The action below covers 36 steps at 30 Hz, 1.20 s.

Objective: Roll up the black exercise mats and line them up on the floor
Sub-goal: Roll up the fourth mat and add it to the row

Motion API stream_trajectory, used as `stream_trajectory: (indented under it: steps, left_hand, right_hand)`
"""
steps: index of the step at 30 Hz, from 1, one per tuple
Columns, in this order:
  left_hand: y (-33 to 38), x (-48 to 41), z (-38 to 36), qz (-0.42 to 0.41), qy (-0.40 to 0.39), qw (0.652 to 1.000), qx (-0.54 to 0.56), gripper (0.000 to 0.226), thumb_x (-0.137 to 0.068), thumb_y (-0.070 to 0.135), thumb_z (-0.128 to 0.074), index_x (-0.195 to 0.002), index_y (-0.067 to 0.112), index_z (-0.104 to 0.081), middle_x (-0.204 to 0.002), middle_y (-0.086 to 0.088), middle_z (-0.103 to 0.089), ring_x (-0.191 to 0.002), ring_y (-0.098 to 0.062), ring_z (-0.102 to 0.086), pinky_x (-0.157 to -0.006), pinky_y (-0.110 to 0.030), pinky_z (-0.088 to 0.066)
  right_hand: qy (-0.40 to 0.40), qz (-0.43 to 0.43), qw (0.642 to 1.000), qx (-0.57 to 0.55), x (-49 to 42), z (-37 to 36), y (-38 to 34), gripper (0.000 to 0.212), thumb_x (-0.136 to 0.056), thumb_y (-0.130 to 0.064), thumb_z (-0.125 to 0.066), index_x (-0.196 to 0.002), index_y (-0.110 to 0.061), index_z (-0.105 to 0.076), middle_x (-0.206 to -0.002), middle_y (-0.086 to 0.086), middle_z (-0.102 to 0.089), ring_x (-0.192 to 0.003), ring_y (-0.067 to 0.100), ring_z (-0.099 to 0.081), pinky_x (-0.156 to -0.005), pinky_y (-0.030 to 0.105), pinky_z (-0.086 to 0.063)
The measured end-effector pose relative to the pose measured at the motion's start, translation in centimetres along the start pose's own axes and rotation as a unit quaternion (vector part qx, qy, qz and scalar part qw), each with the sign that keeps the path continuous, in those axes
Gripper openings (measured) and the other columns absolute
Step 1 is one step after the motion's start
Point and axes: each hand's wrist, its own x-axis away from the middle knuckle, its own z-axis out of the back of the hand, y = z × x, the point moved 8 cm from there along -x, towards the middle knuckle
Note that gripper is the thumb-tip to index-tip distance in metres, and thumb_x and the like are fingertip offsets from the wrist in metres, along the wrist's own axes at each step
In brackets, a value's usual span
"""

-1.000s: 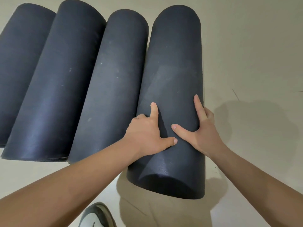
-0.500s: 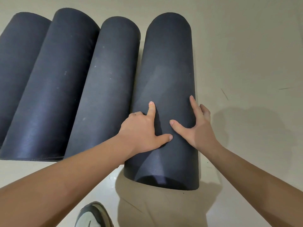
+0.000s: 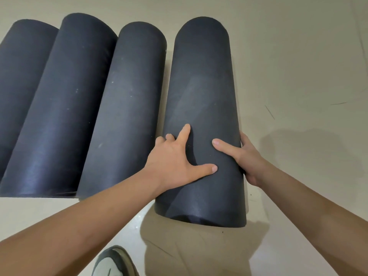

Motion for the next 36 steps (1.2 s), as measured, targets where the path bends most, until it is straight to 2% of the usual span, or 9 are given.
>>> stream_trajectory:
  steps: [6, 12, 15, 19, 24, 30, 33, 34, 36]
  left_hand:
    - [-2.3, -0.7, -1.7, 0.049, -0.030, 0.985, 0.163, 0.140, -0.052, 0.102, -0.066, -0.165, 0.050, -0.001, -0.148, 0.008, -0.048, -0.144, -0.027, -0.040, -0.118, -0.047, -0.043]
    - [-0.7, -1.2, -1.5, 0.031, -0.020, 0.997, 0.066, 0.140, -0.063, 0.098, -0.064, -0.167, 0.041, 0.011, -0.146, 0.001, -0.046, -0.142, -0.027, -0.034, -0.108, -0.038, -0.042]
    - [-0.8, -1.4, -1.3, 0.029, -0.024, 0.999, 0.035, 0.140, -0.064, 0.098, -0.060, -0.168, 0.039, 0.012, -0.142, -0.001, -0.047, -0.139, -0.027, -0.036, -0.106, -0.038, -0.042]
    - [-1.9, -1.2, -1.7, 0.040, -0.076, 0.996, 0.037, 0.153, -0.053, 0.102, -0.061, -0.165, 0.039, 0.022, -0.151, 0.002, -0.041, -0.148, -0.027, -0.033, -0.114, -0.045, -0.043]
    - [-1.4, -1.1, -3.1, 0.042, -0.113, 0.991, -0.050, 0.170, -0.047, 0.098, -0.074, -0.158, 0.035, 0.038, -0.172, -0.014, -0.011, -0.159, -0.032, -0.014, -0.115, -0.049, -0.043]
    - [-1.1, -1.5, -4.7, 0.058, -0.087, 0.986, -0.130, 0.168, -0.052, 0.102, -0.067, -0.157, 0.027, 0.041, -0.174, -0.027, 0.005, -0.160, -0.041, -0.011, -0.105, -0.045, -0.051]
    - [-1.2, -1.1, -4.4, 0.055, -0.082, 0.986, -0.132, 0.166, -0.052, 0.103, -0.065, -0.157, 0.028, 0.040, -0.175, -0.026, 0.004, -0.160, -0.041, -0.011, -0.106, -0.045, -0.050]
    - [-1.0, -1.0, -4.1, 0.052, -0.076, 0.988, -0.126, 0.166, -0.052, 0.104, -0.064, -0.157, 0.030, 0.040, -0.175, -0.025, 0.004, -0.161, -0.040, -0.011, -0.108, -0.046, -0.049]
    - [-0.7, -0.8, -3.4, 0.045, -0.060, 0.991, -0.112, 0.163, -0.051, 0.106, -0.062, -0.159, 0.032, 0.037, -0.176, -0.021, 0.003, -0.161, -0.039, -0.010, -0.110, -0.047, -0.047]
  right_hand:
    - [0.026, 0.040, 0.997, 0.067, -0.4, -1.1, -3.3, 0.081, -0.068, -0.044, -0.100, -0.131, -0.045, -0.048, -0.118, -0.026, -0.068, -0.096, -0.003, -0.072, -0.068, 0.019, -0.058]
    - [0.018, 0.033, 0.998, 0.040, 0.1, 0.4, -2.8, 0.063, -0.073, -0.042, -0.097, -0.118, -0.052, -0.054, -0.121, -0.022, -0.073, -0.101, 0.003, -0.076, -0.084, 0.030, -0.062]
    - [0.036, 0.034, 0.998, 0.028, 0.3, 0.2, -2.2, 0.082, -0.069, -0.047, -0.099, -0.135, -0.046, -0.050, -0.127, -0.020, -0.071, -0.106, 0.004, -0.075, -0.089, 0.034, -0.062]
    - [0.076, 0.048, 0.994, 0.054, 0.1, -0.5, -1.3, 0.091, -0.065, -0.055, -0.099, -0.135, -0.052, -0.041, -0.127, -0.028, -0.064, -0.111, 0.001, -0.069, -0.097, 0.037, -0.060]
    - [0.125, 0.045, 0.977, 0.168, -1.0, 0.9, 0.4, 0.128, -0.050, -0.082, -0.089, -0.156, -0.045, -0.027, -0.151, -0.018, -0.053, -0.132, 0.017, -0.060, -0.110, 0.050, -0.053]
    - [0.166, 0.050, 0.948, 0.267, -2.0, 1.5, 1.8, 0.131, -0.051, -0.090, -0.081, -0.158, -0.044, -0.021, -0.156, -0.013, -0.045, -0.136, 0.021, -0.055, -0.110, 0.054, -0.053]
    - [0.188, 0.078, 0.909, 0.363, -1.5, 1.6, 1.0, 0.128, -0.061, -0.091, -0.075, -0.163, -0.044, -0.014, -0.161, -0.002, -0.030, -0.142, 0.025, -0.049, -0.108, 0.052, -0.053]
    - [0.210, 0.146, 0.873, 0.415, -0.9, 1.4, -0.3, 0.117, -0.069, -0.087, -0.072, -0.164, -0.043, -0.018, -0.160, 0.002, -0.030, -0.142, 0.027, -0.048, -0.104, 0.051, -0.055]
    - [0.231, 0.317, 0.787, 0.475, 0.7, 0.3, -2.8, 0.084, -0.085, -0.075, -0.068, -0.156, -0.035, -0.047, -0.151, 0.013, -0.041, -0.133, 0.035, -0.053, -0.094, 0.052, -0.059]
